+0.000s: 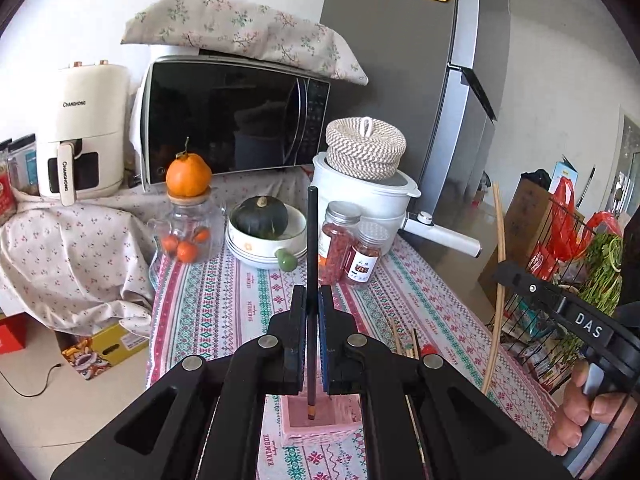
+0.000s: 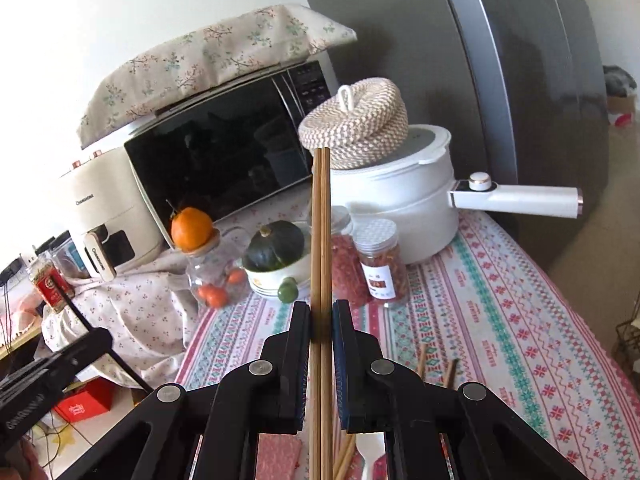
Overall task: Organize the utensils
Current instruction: 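Lower the black chopstick into the pink basket and open the left tool, then lower the wooden chopsticks into the pink basket and open the right tool, then grasp the red plastic spoon by its handle with the right tool, then grasp a dark chopstick with the left tool while the right tool holds the red spoon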
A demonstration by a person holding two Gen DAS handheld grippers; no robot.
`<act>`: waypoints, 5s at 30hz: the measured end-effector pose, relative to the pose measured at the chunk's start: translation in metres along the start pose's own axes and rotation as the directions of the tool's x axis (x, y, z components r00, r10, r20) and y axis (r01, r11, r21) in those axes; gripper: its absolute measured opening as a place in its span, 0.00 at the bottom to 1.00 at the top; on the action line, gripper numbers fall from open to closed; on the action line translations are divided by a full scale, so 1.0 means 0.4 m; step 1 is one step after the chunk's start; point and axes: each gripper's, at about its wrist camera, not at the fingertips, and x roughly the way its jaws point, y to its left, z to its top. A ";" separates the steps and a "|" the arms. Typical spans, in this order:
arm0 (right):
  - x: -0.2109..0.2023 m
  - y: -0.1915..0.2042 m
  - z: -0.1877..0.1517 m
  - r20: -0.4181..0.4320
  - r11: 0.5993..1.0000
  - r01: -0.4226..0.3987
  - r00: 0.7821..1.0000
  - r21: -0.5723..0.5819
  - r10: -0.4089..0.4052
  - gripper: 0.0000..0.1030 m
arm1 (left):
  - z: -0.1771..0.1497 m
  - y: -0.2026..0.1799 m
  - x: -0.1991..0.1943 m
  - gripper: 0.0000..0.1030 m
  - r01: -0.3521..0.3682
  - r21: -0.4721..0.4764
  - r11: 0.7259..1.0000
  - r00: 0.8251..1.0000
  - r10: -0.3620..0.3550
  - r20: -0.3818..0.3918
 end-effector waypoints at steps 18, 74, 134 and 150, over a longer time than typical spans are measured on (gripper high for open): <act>0.104 0.187 -0.008 0.153 1.000 0.010 0.988 -0.029 -0.006 0.09 | -0.056 0.108 -0.068 0.63 -0.109 -0.096 0.989 0.982 0.093 -0.163; 0.032 -0.126 -0.060 -0.258 0.987 0.158 0.952 -0.042 -0.164 0.88 | -0.207 -0.022 0.056 1.00 -0.082 -0.026 0.996 0.870 0.059 -0.489; 0.158 -0.485 -0.101 -0.603 0.946 0.310 0.774 0.094 -0.194 0.03 | -0.204 -0.426 0.291 0.72 0.124 0.049 0.991 0.776 -0.066 -0.628; 0.168 -0.542 -0.096 -0.613 0.958 0.259 0.779 0.126 -0.130 0.03 | -0.244 -0.472 0.595 0.04 0.057 0.110 0.992 0.696 0.039 -0.717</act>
